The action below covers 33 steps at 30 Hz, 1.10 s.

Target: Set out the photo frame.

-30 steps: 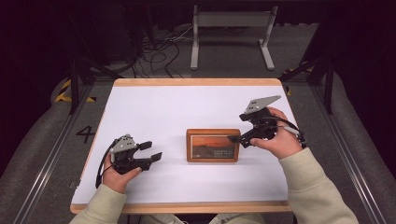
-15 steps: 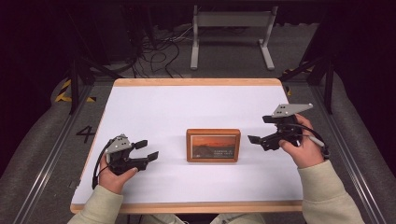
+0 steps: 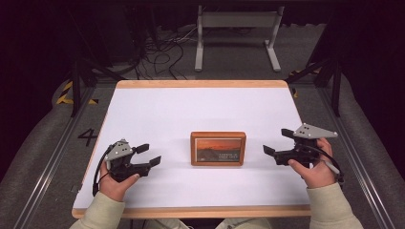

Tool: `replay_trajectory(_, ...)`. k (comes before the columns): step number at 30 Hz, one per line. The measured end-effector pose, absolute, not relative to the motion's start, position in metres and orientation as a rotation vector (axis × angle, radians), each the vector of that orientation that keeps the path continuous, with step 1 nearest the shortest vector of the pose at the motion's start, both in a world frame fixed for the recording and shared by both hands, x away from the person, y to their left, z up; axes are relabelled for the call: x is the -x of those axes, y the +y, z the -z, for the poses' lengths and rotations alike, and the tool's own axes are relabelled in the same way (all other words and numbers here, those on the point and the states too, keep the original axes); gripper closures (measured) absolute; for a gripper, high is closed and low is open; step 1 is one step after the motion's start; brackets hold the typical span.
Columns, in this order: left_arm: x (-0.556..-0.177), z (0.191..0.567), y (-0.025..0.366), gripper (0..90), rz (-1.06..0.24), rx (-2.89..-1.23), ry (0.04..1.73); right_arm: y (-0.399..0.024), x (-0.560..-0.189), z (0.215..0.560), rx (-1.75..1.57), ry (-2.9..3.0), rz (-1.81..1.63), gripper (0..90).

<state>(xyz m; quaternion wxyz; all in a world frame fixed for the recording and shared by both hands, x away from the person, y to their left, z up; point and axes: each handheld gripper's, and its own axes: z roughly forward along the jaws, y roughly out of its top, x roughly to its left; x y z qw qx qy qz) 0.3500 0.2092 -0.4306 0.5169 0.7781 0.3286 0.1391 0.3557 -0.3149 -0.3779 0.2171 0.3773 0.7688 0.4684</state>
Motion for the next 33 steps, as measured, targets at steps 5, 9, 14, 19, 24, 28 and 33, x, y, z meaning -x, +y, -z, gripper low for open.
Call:
replay_trajectory(5, -0.349, 0.431, 0.209, 29.5, -0.321, -1.867, 0.790, -0.325, -0.348, 0.395, -1.034, 2.097, -1.328, 3.2)
replay_trajectory(9, -0.349, 0.432, 0.209, 29.5, -0.333, -1.865, 0.782, -0.332, -0.341, 0.409, -1.039, 2.053, -1.354, 2.4)
replay_trajectory(14, -0.348, 0.434, 0.208, 30.6, -0.350, -1.875, 0.784, -0.336, -0.334, 0.425, -1.025, 2.067, -1.344, 2.4)
replay_trajectory(19, -0.348, 0.434, 0.207, 30.5, -0.354, -1.878, 0.766, -0.336, -0.327, 0.435, -1.002, 2.062, -1.306, 2.5)
replay_trajectory(24, -0.350, 0.436, 0.207, 30.6, -0.344, -1.881, 0.767, -0.332, -0.325, 0.440, -0.985, 2.089, -1.249, 2.9)
replay_trajectory(28, -0.350, 0.438, 0.206, 30.7, -0.330, -1.886, 0.774, -0.329, -0.331, 0.446, -1.046, 2.107, -1.179, 4.6)
replay_trajectory(33, -0.353, 0.441, 0.206, 30.7, -0.340, -1.892, 0.784, -0.324, -0.343, 0.453, -1.091, 2.108, -1.147, 4.3)
